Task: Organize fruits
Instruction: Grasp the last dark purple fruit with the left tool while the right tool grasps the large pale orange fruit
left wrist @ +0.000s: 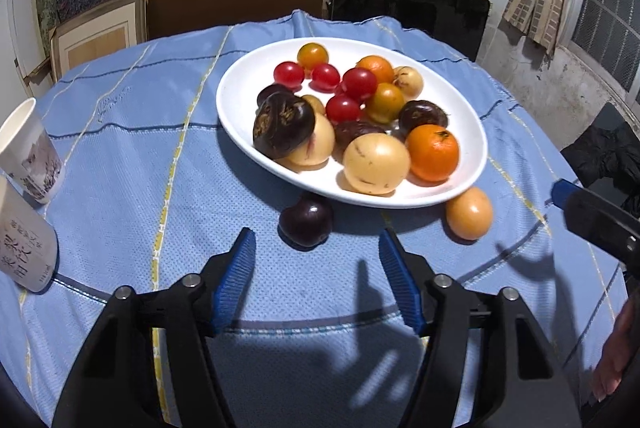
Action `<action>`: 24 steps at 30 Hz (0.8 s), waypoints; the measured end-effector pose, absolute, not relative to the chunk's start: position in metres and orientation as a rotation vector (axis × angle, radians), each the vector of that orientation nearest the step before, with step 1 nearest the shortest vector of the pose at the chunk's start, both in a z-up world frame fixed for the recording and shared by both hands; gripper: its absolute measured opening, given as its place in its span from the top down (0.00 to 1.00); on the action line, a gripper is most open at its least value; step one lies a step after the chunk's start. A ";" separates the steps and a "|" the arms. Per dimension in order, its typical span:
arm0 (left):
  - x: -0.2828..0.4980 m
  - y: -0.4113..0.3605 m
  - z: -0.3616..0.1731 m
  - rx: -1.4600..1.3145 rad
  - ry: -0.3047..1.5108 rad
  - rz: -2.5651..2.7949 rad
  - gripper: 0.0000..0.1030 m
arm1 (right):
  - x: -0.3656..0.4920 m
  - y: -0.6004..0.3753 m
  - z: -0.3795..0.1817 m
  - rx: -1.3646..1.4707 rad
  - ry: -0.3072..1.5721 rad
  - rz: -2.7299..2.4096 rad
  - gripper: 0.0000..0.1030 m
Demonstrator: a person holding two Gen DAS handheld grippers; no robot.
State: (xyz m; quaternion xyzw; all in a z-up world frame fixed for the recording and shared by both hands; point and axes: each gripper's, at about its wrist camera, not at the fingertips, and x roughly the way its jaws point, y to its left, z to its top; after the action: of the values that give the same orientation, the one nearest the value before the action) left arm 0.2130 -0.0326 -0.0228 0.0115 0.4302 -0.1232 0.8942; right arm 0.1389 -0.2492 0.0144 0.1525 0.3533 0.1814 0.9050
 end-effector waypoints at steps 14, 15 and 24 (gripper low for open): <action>0.229 -0.029 -0.035 0.023 0.921 -0.257 0.71 | 0.148 -0.219 -0.010 0.032 0.805 0.224 0.29; 0.227 -0.028 -0.034 0.021 0.920 -0.259 0.71 | 0.150 -0.217 -0.014 0.015 0.813 0.221 0.29; 0.211 -0.021 -0.029 0.012 0.919 -0.279 0.71 | 0.188 -0.197 -0.036 -0.096 0.913 0.173 0.57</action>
State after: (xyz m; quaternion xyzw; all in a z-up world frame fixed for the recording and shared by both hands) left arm 0.2111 -0.0205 -0.0289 0.0058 0.4419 -0.1341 0.8870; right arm 0.1877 -0.1967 -0.0355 -0.0463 0.4402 0.0832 0.8928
